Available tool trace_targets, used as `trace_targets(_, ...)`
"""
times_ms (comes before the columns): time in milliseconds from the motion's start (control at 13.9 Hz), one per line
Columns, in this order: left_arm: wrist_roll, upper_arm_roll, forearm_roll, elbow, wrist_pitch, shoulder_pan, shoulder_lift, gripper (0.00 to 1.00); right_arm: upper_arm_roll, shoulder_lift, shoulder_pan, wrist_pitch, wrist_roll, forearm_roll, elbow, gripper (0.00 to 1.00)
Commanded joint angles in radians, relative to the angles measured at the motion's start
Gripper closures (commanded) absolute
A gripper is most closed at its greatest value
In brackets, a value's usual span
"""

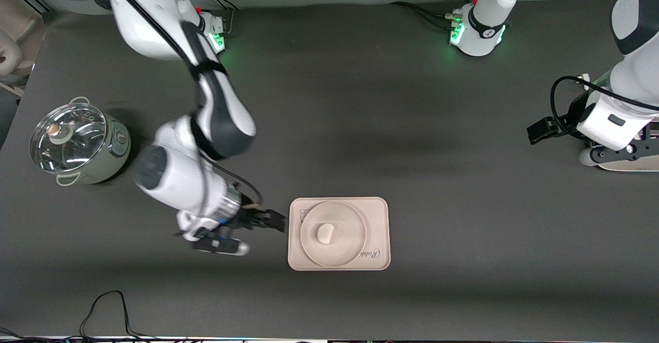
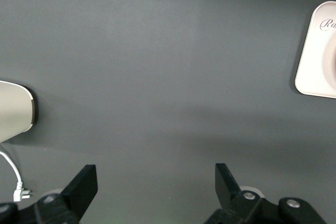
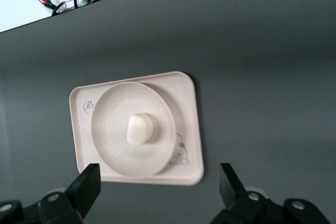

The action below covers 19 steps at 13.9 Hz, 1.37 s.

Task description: Place bun in plate and plate on tray

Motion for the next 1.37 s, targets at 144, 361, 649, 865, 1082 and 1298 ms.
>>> trace_targets(144, -0.041, 0.007, -0.004, -0.042, 0.033, -0.026, -0.03, 0.0, -0.127, -0.26, 0.005, -0.269, -0.085, -0.171, -0.119, 0.0)
trace_targets(361, -0.042, 0.007, -0.002, -0.184, 0.096, -0.032, -0.152, 0.0, -0.245, -0.344, 0.005, -0.374, -0.185, -0.205, -0.119, 0.0)
trace_targets(649, -0.064, 0.007, 0.015, -0.177, 0.081, -0.032, -0.191, 0.0, -0.293, -0.41, 0.009, -0.393, -0.252, -0.249, -0.144, 0.0)
trace_targets(865, -0.061, 0.007, 0.024, -0.148, 0.065, -0.034, -0.171, 0.0, -0.325, -0.444, 0.006, -0.414, -0.28, -0.273, -0.147, 0.0)
trace_targets(1082, -0.067, 0.004, 0.024, -0.119, 0.058, -0.037, -0.15, 0.0, -0.281, -0.441, -0.047, -0.413, -0.278, -0.273, -0.17, 0.0)
trace_targets(1298, -0.076, 0.004, 0.024, -0.116, 0.058, -0.037, -0.148, 0.0, -0.023, -0.447, -0.266, -0.414, -0.282, -0.293, -0.173, 0.0)
